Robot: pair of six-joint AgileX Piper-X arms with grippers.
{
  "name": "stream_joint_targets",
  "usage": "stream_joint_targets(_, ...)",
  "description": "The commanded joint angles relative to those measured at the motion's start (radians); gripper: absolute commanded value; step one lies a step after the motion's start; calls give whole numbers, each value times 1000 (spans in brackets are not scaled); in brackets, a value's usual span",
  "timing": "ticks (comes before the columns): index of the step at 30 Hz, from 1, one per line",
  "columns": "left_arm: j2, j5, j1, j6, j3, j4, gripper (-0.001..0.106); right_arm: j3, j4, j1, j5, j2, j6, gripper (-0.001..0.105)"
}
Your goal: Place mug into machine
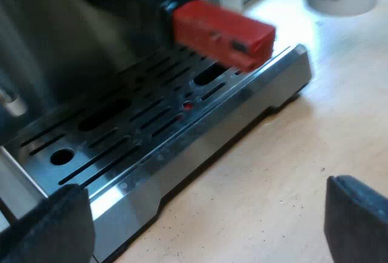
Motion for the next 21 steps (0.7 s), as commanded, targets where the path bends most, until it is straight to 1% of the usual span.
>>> stream_joint_targets(1, 8, -20, -4, -1, 10, -63, 78, -46, 92, 3, -59, -63, -11, 0)
stream_joint_targets(3, 24, -20, -4, -1, 27, -130, 78, -73, 148, 24, -70, -97, -11, 0)
stream_joint_targets(4, 28, -20, -4, -1, 31, -136, 78, -79, 157, 30, -70, -102, -11, 0)
stream_joint_targets(6, 61, -20, -4, -1, 56, -202, 78, -92, 176, 88, -70, -104, -11, 0)
stream_joint_targets(8, 85, -20, -4, -1, 59, -222, 78, -91, 174, 146, -57, -104, -8, 0)
stream_joint_targets(9, 104, -20, -4, -1, 59, -239, 78, -91, 174, 146, -57, -104, -8, 0)
stream_joint_targets(11, 123, -20, -4, -1, 59, -249, 78, -91, 174, 251, 22, -87, 19, 0)
stream_joint_targets(12, 140, -20, -4, -1, 59, -255, 78, -91, 167, 299, 63, -75, 19, 0)
stream_joint_targets(13, 150, -20, -4, -1, 59, -258, 78, -91, 166, 316, 76, -68, 19, 0)
stream_joint_targets(14, 160, -20, -4, -1, 59, -265, 78, -91, 153, 365, 110, -55, 24, 0)
stream_joint_targets(16, 174, -20, -4, -1, 59, -279, 78, -91, 111, 435, 162, -23, 55, 0)
stream_joint_targets(18, 180, -20, -4, -1, 59, -284, 78, -91, 46, 512, 246, 28, 86, 0)
stream_joint_targets(21, 180, -22, -4, -1, 59, -284, 78, -91, -42, 583, 302, 104, 87, 0)
